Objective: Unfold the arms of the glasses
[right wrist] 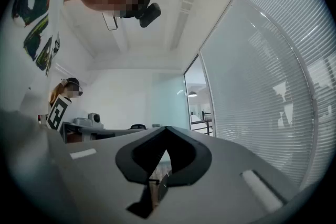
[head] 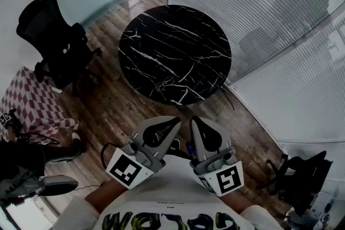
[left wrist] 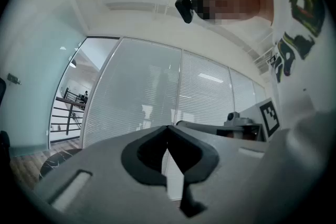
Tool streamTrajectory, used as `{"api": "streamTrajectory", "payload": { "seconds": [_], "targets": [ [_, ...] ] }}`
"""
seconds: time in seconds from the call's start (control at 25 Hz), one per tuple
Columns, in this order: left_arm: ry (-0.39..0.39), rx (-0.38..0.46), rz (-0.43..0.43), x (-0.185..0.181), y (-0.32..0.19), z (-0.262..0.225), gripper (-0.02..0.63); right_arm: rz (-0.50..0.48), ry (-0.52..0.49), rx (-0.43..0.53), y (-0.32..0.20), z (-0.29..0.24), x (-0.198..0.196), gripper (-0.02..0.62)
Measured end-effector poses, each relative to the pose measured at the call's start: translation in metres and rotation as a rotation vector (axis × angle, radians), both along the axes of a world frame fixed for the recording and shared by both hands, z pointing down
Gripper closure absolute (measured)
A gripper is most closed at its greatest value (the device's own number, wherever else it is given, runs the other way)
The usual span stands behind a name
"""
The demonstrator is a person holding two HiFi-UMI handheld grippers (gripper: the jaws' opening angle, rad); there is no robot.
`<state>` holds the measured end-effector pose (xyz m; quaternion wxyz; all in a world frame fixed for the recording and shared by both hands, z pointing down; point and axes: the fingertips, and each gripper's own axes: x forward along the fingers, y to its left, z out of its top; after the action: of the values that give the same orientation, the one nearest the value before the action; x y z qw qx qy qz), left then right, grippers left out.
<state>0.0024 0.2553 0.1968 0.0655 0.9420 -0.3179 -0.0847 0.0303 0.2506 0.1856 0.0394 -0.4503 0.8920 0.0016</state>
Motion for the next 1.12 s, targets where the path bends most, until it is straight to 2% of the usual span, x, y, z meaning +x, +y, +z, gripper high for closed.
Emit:
{"api": "streamTrajectory", "payload": {
  "seconds": [0.28, 0.52, 0.84, 1.12],
  "targets": [
    [0.000, -0.004, -0.004, 0.002, -0.003, -0.001, 0.606, -0.012, -0.028, 0.003, -0.003, -0.002, 0.005, 0.595],
    [0.000, -0.009, -0.001, 0.019, 0.000, 0.003, 0.606, -0.017, -0.030, 0.005, 0.000, -0.002, 0.017, 0.594],
    [-0.006, -0.017, -0.034, 0.045, 0.007, 0.006, 0.606, -0.051, -0.039, -0.008, 0.009, 0.002, 0.041, 0.594],
    [-0.012, -0.029, -0.073, 0.046, 0.005, 0.010, 0.606, -0.081, -0.038, -0.028, 0.008, 0.009, 0.044, 0.594]
  ]
}}
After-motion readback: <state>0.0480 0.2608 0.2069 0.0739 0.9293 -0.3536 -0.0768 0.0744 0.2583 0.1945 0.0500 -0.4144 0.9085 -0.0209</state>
